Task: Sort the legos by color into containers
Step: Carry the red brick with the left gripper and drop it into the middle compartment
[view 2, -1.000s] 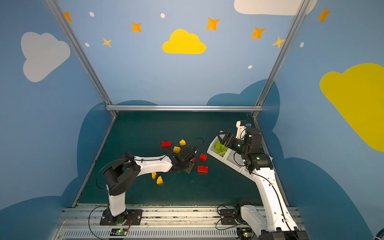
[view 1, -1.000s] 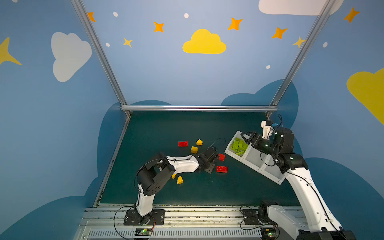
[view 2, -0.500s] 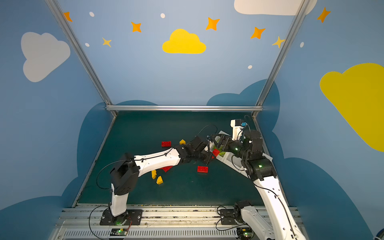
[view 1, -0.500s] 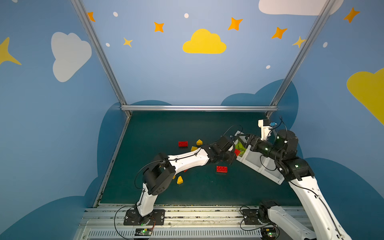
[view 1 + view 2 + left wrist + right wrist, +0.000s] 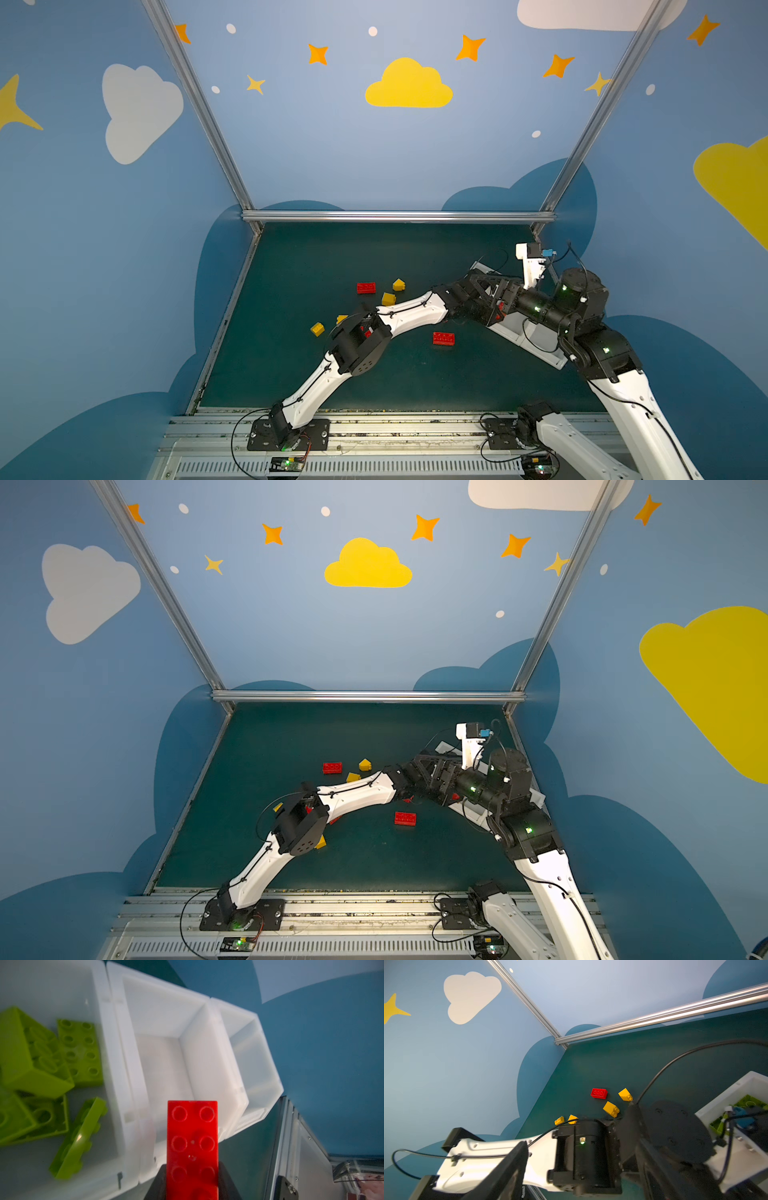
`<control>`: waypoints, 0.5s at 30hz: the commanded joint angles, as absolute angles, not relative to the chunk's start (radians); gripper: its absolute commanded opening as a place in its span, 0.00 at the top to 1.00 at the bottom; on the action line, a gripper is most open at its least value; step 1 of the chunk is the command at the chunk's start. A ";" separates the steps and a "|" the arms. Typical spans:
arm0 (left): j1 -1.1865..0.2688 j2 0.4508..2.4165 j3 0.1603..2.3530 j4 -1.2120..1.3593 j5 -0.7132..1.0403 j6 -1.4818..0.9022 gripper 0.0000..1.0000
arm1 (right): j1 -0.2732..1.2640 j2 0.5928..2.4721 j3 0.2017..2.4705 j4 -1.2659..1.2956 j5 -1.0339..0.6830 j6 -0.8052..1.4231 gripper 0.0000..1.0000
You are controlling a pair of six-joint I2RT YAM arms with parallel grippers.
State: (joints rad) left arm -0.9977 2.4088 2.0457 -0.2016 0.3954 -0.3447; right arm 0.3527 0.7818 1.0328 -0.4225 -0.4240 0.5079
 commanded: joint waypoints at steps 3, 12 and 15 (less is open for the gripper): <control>-0.999 2.496 2.196 -0.209 0.461 -0.404 0.72 | 0.369 0.778 1.029 -0.409 -0.426 0.495 0.21; -0.999 2.685 2.515 -0.331 0.449 -0.443 0.67 | 0.379 0.771 1.029 -0.429 -0.416 0.481 0.21; -0.997 2.720 2.575 -0.361 0.432 -0.444 0.64 | 0.379 0.765 1.033 -0.450 -0.399 0.470 0.21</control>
State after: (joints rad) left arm -0.9977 2.6984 2.5252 -0.2981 0.4397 -0.4335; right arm 0.3740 0.7803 1.0321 -0.4282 -0.4179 0.4931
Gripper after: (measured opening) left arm 0.354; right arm 0.793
